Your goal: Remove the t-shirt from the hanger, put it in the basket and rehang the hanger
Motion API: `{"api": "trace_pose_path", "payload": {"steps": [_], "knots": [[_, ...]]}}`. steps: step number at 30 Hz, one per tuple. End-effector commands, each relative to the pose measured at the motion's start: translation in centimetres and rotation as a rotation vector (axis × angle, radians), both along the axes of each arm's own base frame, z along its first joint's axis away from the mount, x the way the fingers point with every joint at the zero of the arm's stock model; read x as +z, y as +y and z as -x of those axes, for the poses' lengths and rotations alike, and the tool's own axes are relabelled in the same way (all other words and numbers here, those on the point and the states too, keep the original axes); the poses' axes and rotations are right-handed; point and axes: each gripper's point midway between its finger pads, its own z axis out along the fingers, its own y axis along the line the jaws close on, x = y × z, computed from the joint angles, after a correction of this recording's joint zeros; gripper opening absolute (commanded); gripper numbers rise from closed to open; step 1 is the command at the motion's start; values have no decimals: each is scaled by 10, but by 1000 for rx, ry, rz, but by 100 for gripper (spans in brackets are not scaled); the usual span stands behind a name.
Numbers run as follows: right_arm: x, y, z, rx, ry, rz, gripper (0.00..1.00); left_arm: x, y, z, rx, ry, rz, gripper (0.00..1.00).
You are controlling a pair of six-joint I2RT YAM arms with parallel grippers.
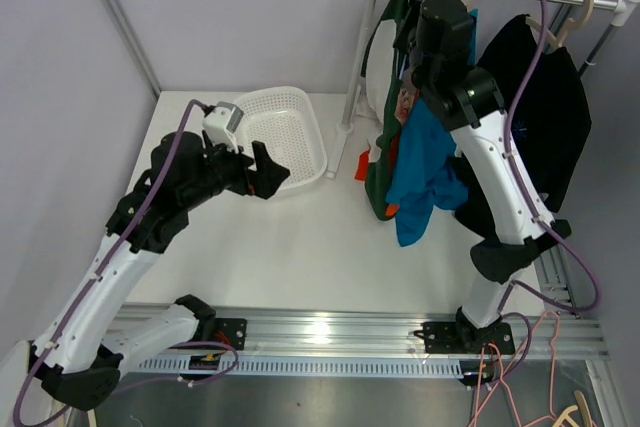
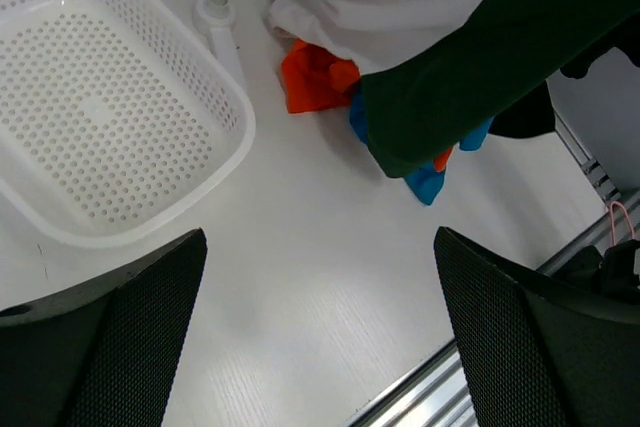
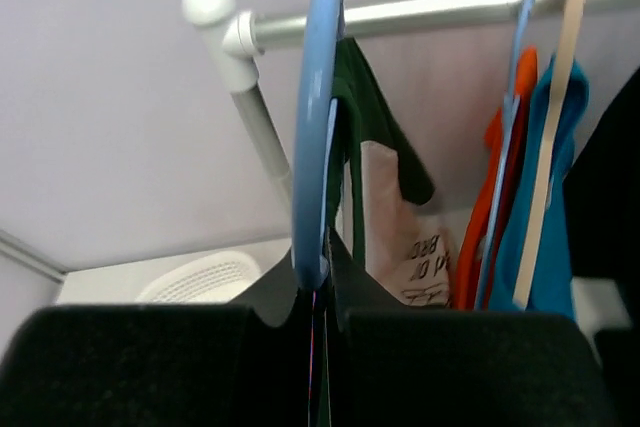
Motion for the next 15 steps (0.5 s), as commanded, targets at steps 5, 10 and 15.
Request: {"api": "trace_pose_path", "payload": {"steps": [5, 10, 15], "knots": [[-5, 13, 73, -54, 49, -402, 0, 45, -21, 44, -103, -285, 26, 100], [-2, 22, 97, 25, 62, -493, 0, 22, -46, 84, -198, -387, 96, 99], [1, 27, 108, 71, 78, -522, 0, -9, -69, 101, -239, -475, 83, 100]]}}
